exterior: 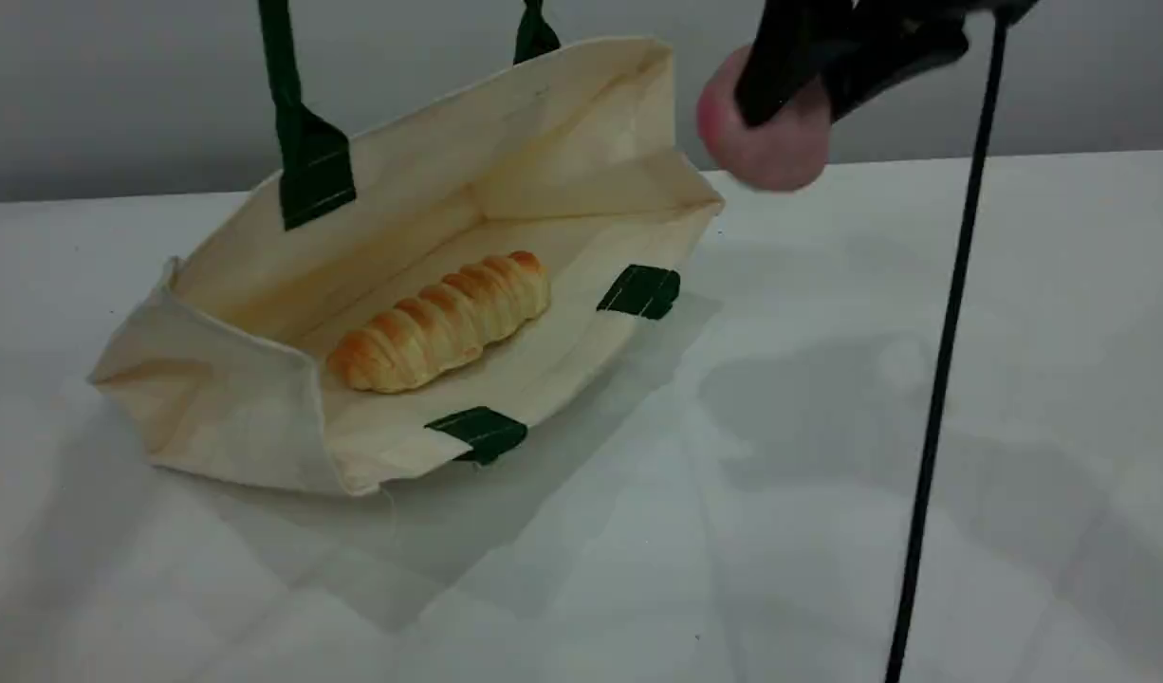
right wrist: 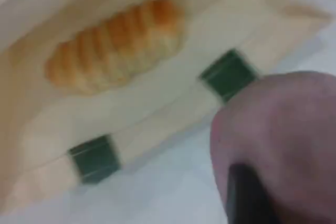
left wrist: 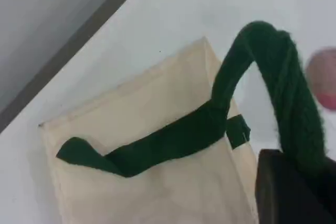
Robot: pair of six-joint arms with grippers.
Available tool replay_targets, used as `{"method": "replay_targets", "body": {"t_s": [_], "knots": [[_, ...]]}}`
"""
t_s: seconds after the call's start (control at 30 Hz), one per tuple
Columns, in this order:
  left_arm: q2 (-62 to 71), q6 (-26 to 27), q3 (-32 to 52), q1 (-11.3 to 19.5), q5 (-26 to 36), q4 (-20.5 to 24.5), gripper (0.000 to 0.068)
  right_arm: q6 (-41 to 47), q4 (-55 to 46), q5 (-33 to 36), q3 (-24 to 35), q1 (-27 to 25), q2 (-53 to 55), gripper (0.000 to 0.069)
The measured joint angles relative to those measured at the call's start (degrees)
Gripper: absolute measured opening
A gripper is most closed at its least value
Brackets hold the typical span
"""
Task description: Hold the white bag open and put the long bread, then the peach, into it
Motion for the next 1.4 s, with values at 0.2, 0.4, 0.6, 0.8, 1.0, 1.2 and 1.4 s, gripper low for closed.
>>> {"method": "replay_targets", "body": {"t_s": [0.2,0.4,0.6,0.8,1.0,1.2,1.4], "knots": [[0.0,0.0,0.0,0.0,0.0,-0.3,0.0098,-15.3,14.0,-7.3,8.2,5.5,-0.6,0.0281],[0.0,0.0,0.0,0.0,0.0,-0.6,0.0098,-29.7,26.2,-12.2,8.0,10.2,2.0,0.0281],[0.0,0.2,0.0,0.0,0.0,-2.0,0.0098,-36.4,37.7,-13.2,7.8,10.1,4.5,0.0281],[0.0,0.2,0.0,0.0,0.0,-2.0,0.0098,-47.8,49.2,-14.7,7.2,10.1,6.9,0.0281],[0.0,0.0,0.0,0.0,0.0,-1.9,0.0098,-59.9,60.4,-12.9,5.1,10.1,11.3,0.0281],[0.0,0.0,0.0,0.0,0.0,-1.9,0.0098,-67.0,65.6,-9.6,1.6,10.1,16.4,0.0276],[0.0,0.2,0.0,0.0,0.0,-1.9,0.0098,-67.0,65.7,-9.0,-3.9,10.1,21.7,0.0274]]}}
